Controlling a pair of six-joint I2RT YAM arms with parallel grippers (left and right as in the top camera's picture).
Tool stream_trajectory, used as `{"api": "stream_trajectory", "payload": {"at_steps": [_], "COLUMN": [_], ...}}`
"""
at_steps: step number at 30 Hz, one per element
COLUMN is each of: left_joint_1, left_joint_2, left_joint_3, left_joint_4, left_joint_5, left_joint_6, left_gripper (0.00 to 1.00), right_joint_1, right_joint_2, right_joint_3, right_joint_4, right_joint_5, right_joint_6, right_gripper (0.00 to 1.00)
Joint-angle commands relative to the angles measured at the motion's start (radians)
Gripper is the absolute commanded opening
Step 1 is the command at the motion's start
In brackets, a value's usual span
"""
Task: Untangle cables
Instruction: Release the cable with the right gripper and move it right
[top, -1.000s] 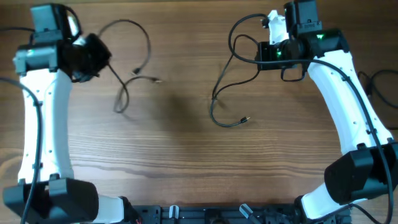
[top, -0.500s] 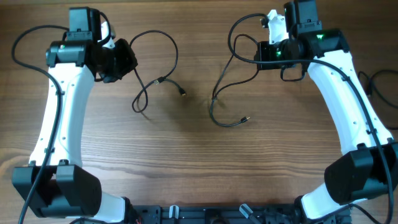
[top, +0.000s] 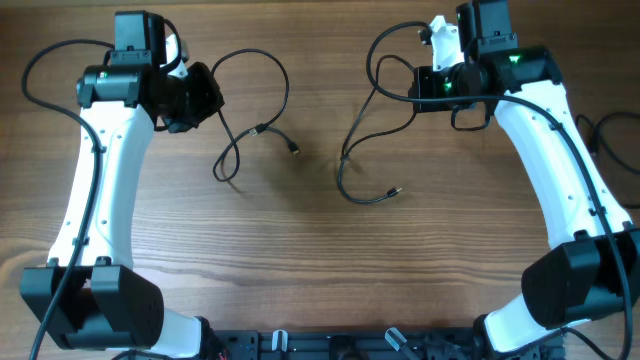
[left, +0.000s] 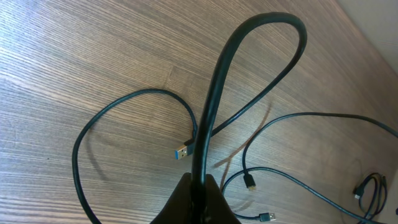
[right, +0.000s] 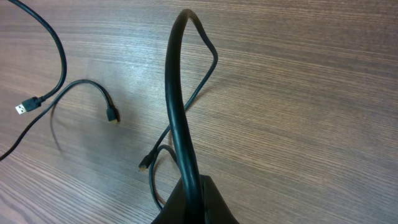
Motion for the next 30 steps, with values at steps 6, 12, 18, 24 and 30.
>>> {"api": "stream_trajectory", "payload": {"at_steps": [6, 12, 18, 24, 30], "left_joint_1": [-0.004, -0.036, -0.058, -0.06, -0.061], "left_joint_2": [0.006, 0.006, 0.006, 0.006, 0.006], "left_joint_3": [0.0, 0.0, 0.0, 0.0, 0.0], "left_joint_4": [0.006, 0.007, 0.006, 0.006, 0.0], "left_joint_5": [0.015, 0.015, 0.015, 0.015, 0.015], "left_joint_6": [0.026, 0.019, 0.019, 0.019, 0.018], "left_gripper": [0.04, 0.04, 0.04, 0.04, 0.04], "right_joint_1": [0.003, 0.003, -0.043, -0.183, -0.413], "right_joint_2": [0.01, -0.02, -0.063, -0.04, 0.08], "right_joint_3": [-0.001, 0.066, 0.311, 0.367, 0.367], "right_joint_4": [0.003, 0.021, 0.056, 0.312, 0.497], "right_joint_5": [-0.024, -0.11, 0.098, 0.335, 0.352], "right_joint_6": [-0.02, -0.057, 0.004, 0.005, 0.047], "right_gripper": [0.04, 0.04, 0.04, 0.04, 0.04]}}
